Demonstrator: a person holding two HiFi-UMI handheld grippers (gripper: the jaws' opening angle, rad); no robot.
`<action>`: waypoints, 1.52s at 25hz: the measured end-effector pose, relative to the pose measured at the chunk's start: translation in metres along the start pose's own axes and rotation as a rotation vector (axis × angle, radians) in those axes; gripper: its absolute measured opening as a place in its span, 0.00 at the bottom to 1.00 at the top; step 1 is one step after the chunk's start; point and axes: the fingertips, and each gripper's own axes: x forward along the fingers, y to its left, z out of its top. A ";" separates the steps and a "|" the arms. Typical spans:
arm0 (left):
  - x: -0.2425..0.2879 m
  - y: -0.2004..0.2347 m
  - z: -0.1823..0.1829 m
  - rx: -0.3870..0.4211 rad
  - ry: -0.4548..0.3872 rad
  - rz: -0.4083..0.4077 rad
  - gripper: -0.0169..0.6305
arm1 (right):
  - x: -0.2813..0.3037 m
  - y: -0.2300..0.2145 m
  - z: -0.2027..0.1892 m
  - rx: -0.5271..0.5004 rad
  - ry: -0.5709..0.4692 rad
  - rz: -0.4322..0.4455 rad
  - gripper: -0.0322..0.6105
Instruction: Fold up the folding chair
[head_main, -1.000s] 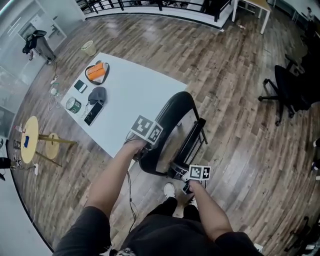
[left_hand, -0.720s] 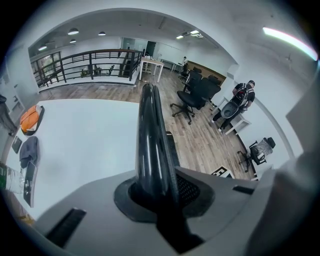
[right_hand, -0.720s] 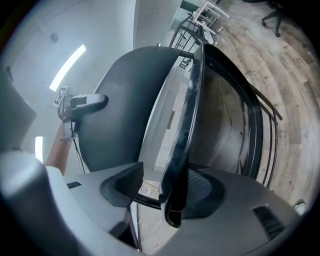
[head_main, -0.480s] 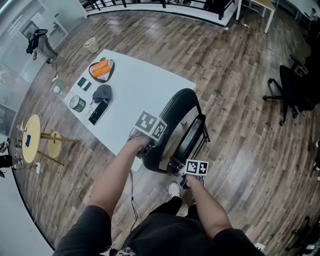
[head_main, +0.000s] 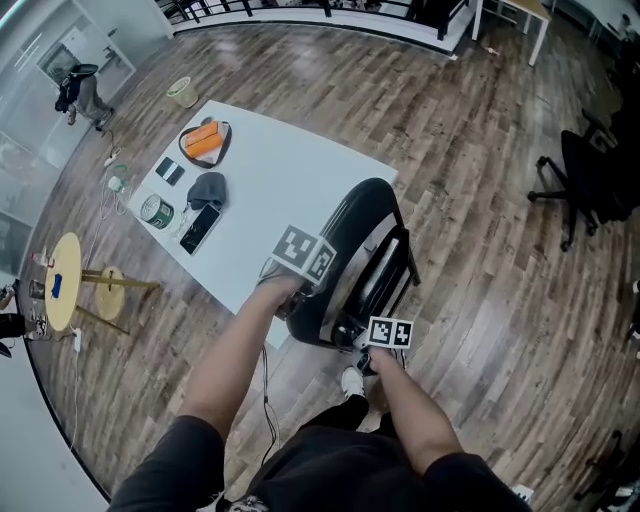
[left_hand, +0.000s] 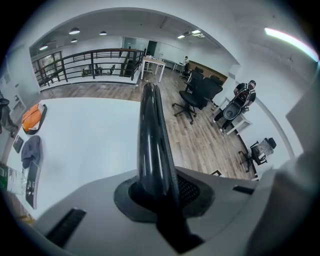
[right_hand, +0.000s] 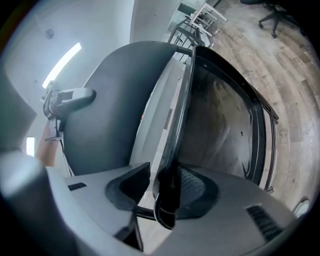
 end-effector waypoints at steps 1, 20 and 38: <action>0.000 0.002 0.000 -0.001 0.000 -0.001 0.13 | 0.001 0.001 0.001 -0.001 -0.002 0.009 0.29; -0.004 0.015 -0.004 0.028 0.040 0.071 0.16 | -0.070 -0.009 0.043 -0.212 -0.171 -0.243 0.37; -0.104 0.008 -0.032 0.080 -0.199 0.290 0.29 | -0.171 0.064 -0.002 -0.395 -0.293 -0.283 0.37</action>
